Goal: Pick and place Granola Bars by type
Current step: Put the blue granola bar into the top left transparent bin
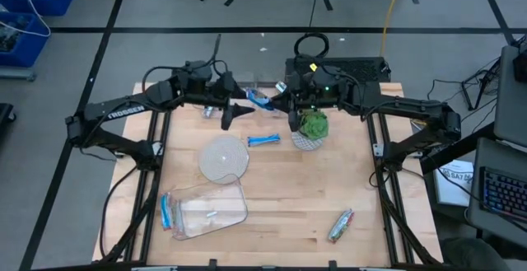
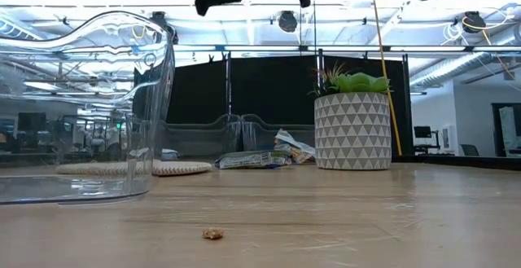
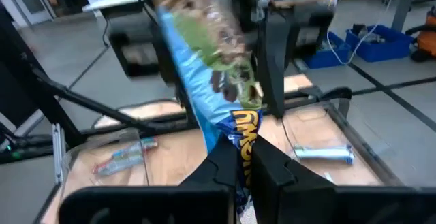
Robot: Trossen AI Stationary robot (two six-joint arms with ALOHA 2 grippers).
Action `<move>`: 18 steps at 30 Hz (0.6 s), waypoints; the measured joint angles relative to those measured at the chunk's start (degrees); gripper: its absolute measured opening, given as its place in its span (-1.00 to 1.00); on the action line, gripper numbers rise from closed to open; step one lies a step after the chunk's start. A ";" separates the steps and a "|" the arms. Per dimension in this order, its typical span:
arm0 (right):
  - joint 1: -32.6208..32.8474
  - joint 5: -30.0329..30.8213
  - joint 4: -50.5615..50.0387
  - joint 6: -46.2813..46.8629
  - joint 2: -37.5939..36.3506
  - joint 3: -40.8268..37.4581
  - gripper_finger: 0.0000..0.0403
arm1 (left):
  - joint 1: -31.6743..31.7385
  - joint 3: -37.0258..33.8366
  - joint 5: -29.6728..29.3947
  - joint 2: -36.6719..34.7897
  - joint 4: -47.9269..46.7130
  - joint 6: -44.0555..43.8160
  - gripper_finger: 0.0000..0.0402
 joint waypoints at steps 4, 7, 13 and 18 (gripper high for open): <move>-0.02 -0.07 -0.23 0.00 -0.03 0.00 -0.97 | -0.66 0.00 0.29 -0.20 -0.04 0.26 0.09; -0.02 -0.07 -0.42 -0.08 0.58 0.00 -0.97 | -2.18 0.00 0.88 -0.19 4.12 -0.20 0.09; 0.00 -0.32 -0.79 -0.30 0.67 0.00 -0.97 | -4.64 0.00 0.27 -0.20 11.88 -4.01 0.09; 0.00 -0.22 -0.14 -0.39 0.67 0.00 -0.97 | -6.12 0.02 -4.00 -0.19 14.32 -5.49 0.09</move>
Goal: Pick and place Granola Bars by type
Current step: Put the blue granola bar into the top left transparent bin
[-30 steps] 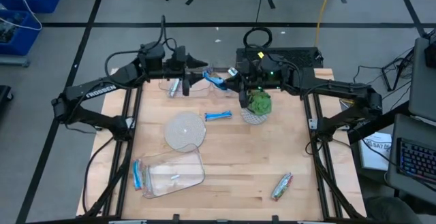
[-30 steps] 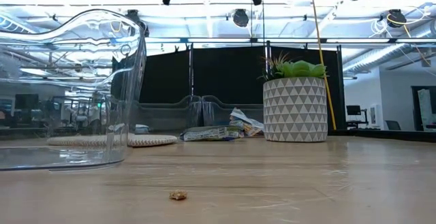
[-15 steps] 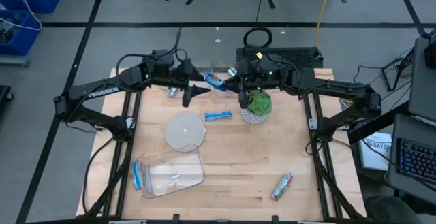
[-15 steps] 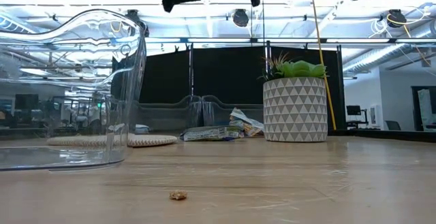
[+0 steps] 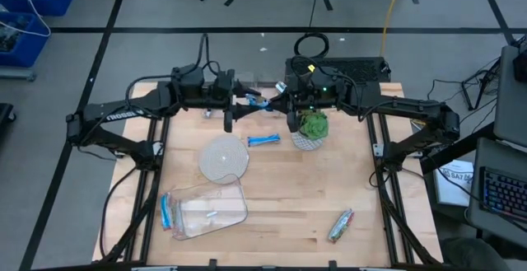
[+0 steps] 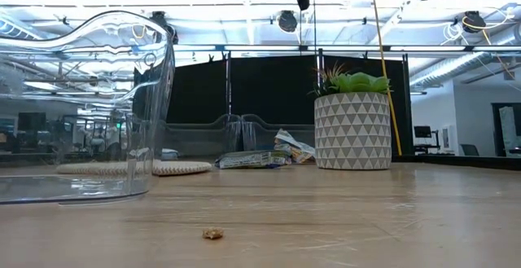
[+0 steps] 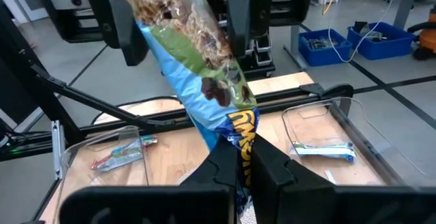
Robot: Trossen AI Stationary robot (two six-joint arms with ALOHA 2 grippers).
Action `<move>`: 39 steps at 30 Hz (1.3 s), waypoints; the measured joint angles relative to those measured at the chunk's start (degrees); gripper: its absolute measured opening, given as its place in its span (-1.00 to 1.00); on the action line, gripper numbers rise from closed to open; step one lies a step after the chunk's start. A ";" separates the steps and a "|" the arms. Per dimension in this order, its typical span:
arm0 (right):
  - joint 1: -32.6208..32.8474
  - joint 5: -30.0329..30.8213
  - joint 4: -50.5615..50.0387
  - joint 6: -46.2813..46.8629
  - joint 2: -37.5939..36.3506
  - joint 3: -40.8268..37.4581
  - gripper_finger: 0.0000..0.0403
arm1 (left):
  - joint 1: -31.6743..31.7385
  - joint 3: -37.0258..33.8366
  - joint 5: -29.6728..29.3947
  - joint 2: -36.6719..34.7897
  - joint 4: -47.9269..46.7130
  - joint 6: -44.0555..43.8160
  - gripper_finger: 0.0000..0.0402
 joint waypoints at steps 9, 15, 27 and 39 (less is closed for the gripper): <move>0.09 0.54 0.59 1.66 0.02 -0.09 -0.75 | -1.36 0.04 -3.62 0.84 0.51 -5.37 -0.63; 0.02 -2.41 1.39 -0.46 -1.08 -0.09 -0.42 | -1.16 0.04 -10.33 0.04 1.28 -5.69 -0.78; 2.15 -4.31 -1.31 -1.34 -13.23 0.00 -0.14 | 11.71 0.04 -28.80 5.17 -12.43 7.94 -0.80; 6.98 -4.23 -5.35 -0.04 -10.86 0.01 -0.16 | 18.47 0.00 -27.95 24.31 -28.15 4.27 -0.82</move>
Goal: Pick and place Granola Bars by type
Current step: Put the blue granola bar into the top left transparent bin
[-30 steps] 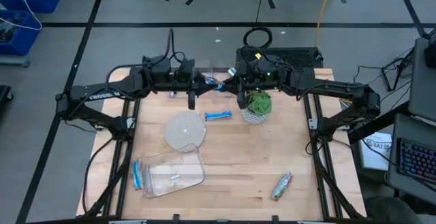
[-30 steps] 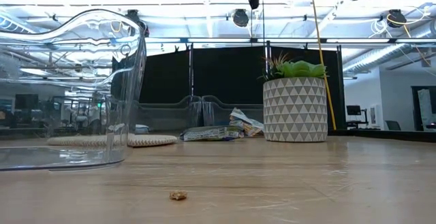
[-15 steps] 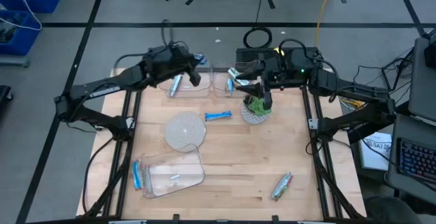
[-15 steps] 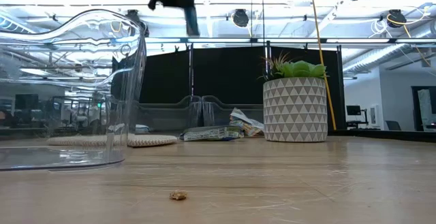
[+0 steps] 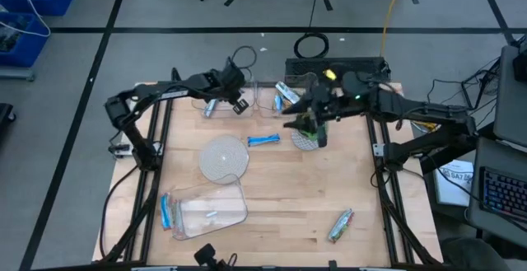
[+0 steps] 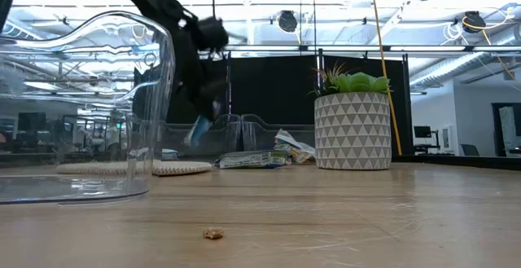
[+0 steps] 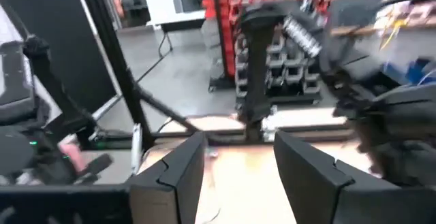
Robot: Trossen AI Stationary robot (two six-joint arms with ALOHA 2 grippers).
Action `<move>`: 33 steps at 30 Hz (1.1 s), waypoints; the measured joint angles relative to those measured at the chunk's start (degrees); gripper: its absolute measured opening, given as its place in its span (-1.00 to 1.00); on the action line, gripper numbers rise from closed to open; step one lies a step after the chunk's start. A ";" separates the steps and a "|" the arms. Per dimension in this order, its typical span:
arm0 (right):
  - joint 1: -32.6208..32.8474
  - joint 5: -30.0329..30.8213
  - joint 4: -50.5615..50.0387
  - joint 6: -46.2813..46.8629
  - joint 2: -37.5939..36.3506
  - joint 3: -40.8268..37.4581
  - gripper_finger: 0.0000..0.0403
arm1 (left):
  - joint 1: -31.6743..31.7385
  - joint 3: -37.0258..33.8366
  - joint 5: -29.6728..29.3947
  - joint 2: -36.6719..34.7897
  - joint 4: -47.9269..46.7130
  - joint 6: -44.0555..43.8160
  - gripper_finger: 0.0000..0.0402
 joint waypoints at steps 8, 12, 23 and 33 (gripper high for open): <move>1.33 8.90 -12.78 -2.17 9.94 -0.06 -0.08 | 4.56 0.02 0.59 3.23 -4.01 -3.41 -0.78; 1.18 9.18 -12.96 -4.93 18.41 -0.06 0.06 | 6.40 0.00 4.80 2.37 -5.03 -3.88 -0.36; 0.84 12.41 -9.17 -12.69 32.33 -0.06 0.29 | 5.52 -0.02 15.75 -11.39 -5.86 -9.42 0.41; -0.89 16.98 -7.94 -19.23 34.35 0.85 0.17 | 0.69 0.02 18.08 -27.55 -5.12 -11.10 0.32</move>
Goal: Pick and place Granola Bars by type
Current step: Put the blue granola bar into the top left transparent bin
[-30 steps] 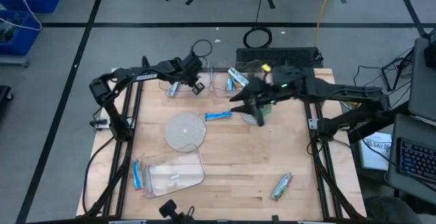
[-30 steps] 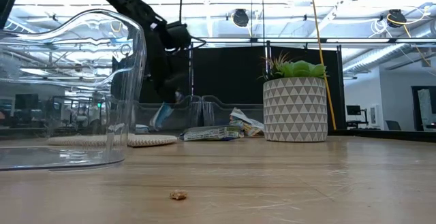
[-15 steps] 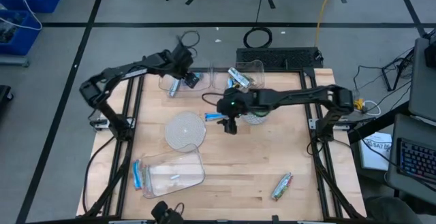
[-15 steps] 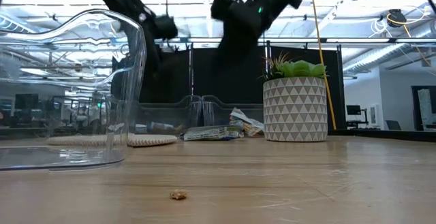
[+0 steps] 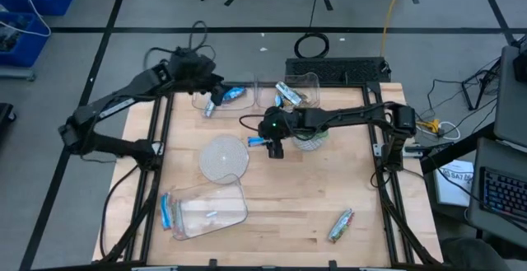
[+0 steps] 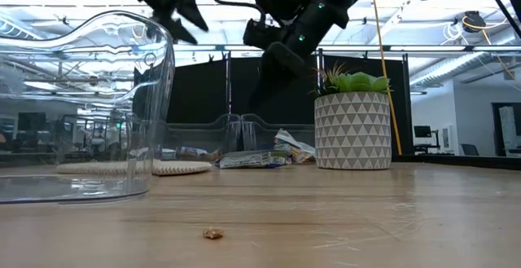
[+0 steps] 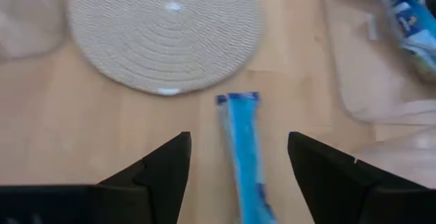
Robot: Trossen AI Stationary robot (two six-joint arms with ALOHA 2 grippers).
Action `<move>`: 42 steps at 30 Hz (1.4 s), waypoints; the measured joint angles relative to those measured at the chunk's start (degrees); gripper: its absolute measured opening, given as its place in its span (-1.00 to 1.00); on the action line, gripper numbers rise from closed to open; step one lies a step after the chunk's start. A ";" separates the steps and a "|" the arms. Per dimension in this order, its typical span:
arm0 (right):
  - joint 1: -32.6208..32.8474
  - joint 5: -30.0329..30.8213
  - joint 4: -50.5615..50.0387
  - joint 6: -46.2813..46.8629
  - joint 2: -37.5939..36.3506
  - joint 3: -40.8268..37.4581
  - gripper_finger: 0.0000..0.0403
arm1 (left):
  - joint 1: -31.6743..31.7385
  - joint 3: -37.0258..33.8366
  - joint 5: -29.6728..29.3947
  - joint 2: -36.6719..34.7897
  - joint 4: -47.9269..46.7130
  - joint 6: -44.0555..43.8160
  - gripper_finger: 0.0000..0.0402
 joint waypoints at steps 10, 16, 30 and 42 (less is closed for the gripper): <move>-1.41 2.74 2.32 -5.85 1.44 1.18 0.14 | -10.39 0.00 2.77 -3.89 0.03 -6.43 0.15; -0.91 4.63 -5.92 -6.17 -1.28 1.04 0.19 | -18.15 0.02 -0.07 -1.66 -7.98 -4.20 0.14; 3.03 14.72 -25.97 0.67 -35.79 1.19 0.19 | -24.97 -0.02 -11.19 19.14 -0.61 8.71 0.14; 3.03 14.68 -26.73 9.27 -49.51 1.17 0.23 | -23.40 -0.04 -8.34 36.48 8.24 14.88 0.14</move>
